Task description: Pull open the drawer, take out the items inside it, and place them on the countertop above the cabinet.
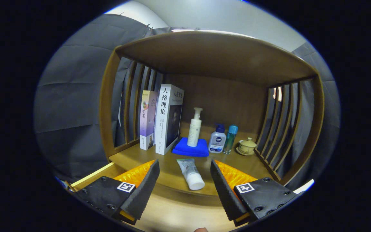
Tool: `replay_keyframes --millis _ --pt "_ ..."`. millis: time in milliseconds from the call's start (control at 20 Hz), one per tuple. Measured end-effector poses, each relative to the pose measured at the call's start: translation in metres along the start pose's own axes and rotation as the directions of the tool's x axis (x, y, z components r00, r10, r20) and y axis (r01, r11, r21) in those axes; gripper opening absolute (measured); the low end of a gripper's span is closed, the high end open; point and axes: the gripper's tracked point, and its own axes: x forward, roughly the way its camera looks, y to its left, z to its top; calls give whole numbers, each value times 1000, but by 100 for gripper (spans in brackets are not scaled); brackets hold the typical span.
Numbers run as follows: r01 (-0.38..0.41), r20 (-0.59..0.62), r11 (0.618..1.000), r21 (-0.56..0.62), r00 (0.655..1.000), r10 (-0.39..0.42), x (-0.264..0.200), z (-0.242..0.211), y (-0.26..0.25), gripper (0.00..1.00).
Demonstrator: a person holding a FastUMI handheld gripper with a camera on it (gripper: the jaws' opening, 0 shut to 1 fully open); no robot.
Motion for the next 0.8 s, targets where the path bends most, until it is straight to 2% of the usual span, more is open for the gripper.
replay_keyframes --millis 300,500,800 --pt "40 90 999 20 995 -42 -61 -10 10 97" --pt "75 155 993 91 984 -88 -98 -23 20 97" --pt "105 147 989 105 982 -119 -134 -67 31 97"
